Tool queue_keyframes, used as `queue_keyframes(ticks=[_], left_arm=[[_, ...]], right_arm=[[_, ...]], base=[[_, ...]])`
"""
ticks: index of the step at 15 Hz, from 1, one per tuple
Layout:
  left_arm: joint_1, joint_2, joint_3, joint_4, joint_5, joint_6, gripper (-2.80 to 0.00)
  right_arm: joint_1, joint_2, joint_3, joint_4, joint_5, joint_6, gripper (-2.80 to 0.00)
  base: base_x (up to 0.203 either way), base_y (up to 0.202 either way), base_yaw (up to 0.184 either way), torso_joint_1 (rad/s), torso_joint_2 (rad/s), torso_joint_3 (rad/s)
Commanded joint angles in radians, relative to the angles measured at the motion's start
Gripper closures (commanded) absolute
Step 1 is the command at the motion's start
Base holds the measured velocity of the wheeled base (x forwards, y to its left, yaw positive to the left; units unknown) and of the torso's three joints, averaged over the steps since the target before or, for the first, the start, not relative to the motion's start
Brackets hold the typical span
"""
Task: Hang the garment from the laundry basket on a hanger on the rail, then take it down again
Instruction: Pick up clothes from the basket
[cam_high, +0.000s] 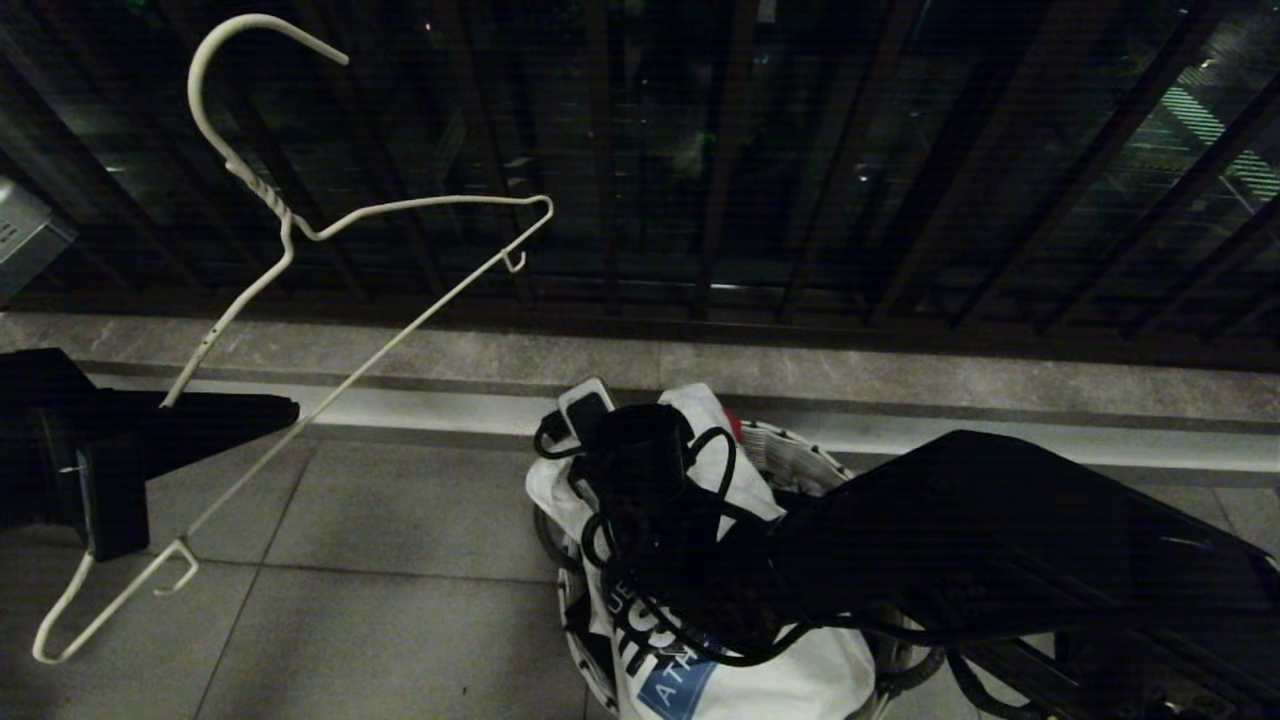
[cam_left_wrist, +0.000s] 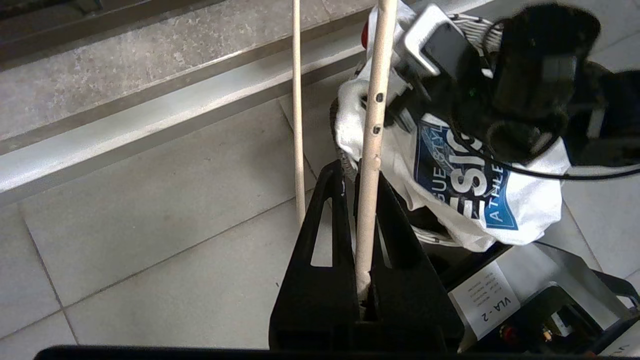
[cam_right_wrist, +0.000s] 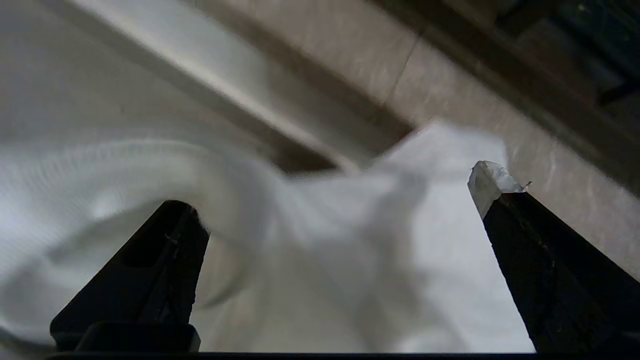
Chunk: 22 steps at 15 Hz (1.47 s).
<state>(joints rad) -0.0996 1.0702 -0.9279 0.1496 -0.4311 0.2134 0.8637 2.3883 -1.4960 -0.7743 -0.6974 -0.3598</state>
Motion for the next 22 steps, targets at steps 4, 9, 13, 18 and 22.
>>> queue_keyframes(ticks=[4, 9, 13, 18, 22], left_arm=[[0.0, 0.001, 0.0, 0.001, -0.003, 0.003, 0.0], [0.0, 0.001, -0.001, 0.001, -0.003, 0.001, 0.0], [0.0, 0.004, -0.002, 0.001, -0.008, 0.001, 0.0], [-0.024, 0.002, -0.006, 0.036, -0.024, -0.004, 0.0], [-0.05, -0.043, -0.099, 0.231, -0.03, -0.004, 0.0]], right_arm=[[-0.007, 0.046, -0.108, 0.043, -0.002, -0.002, -2.8], [-0.008, 0.045, -0.112, 0.041, 0.001, -0.002, 0.0], [-0.005, -0.01, -0.083, 0.033, 0.002, 0.002, 0.0], [0.002, -0.175, 0.12, -0.084, 0.009, 0.006, 0.0], [0.004, -0.275, 0.188, -0.109, 0.01, 0.018, 0.0]], base=[[0.0, 0.0, 0.0, 0.0, 0.0, 0.0], [0.0, 0.0, 0.0, 0.0, 0.0, 0.0], [0.0, 0.0, 0.0, 0.0, 0.0, 0.0], [0.0, 0.0, 0.0, 0.0, 0.0, 0.0], [0.0, 0.0, 0.0, 0.0, 0.0, 0.0]])
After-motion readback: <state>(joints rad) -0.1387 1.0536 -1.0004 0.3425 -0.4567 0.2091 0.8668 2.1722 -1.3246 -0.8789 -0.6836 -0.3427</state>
